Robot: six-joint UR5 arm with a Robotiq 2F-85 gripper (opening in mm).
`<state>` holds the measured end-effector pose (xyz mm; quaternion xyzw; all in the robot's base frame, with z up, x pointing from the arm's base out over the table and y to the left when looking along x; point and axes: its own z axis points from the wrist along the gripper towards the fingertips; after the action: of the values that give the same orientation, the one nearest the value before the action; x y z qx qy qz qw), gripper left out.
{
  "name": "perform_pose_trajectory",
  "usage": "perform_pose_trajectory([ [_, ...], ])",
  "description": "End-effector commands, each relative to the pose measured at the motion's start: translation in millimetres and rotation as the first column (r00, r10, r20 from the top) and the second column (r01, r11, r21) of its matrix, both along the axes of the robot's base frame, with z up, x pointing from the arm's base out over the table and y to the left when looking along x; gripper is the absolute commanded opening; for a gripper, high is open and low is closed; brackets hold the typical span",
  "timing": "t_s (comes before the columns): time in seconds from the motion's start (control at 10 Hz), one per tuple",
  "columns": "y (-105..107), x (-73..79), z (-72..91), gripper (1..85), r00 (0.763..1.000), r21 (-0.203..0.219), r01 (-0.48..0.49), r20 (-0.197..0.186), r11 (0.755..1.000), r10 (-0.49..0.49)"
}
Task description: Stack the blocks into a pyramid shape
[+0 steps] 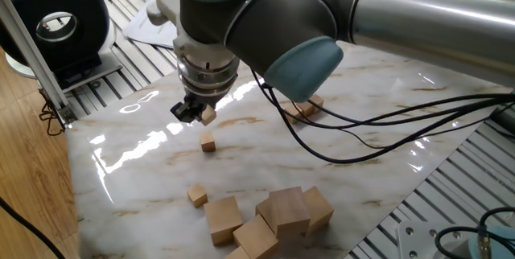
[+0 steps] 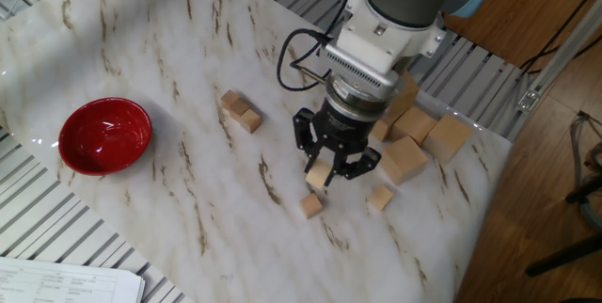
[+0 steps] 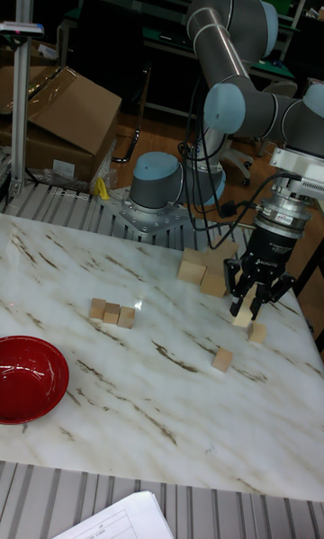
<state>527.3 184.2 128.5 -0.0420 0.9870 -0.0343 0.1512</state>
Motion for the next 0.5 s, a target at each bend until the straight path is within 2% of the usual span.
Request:
perform_pose_trajectory([
  [0.0,-14,3.7,-0.3,1.0,0.999,-0.009,-0.026,-0.022,1.000,0.026],
  [0.2,-33,11.1,-1.9,1.0,0.997,0.002,-0.069,-0.038,0.998,0.069],
  [0.4,-57,14.5,1.6,1.0,0.991,-0.006,-0.119,-0.062,0.993,0.118],
])
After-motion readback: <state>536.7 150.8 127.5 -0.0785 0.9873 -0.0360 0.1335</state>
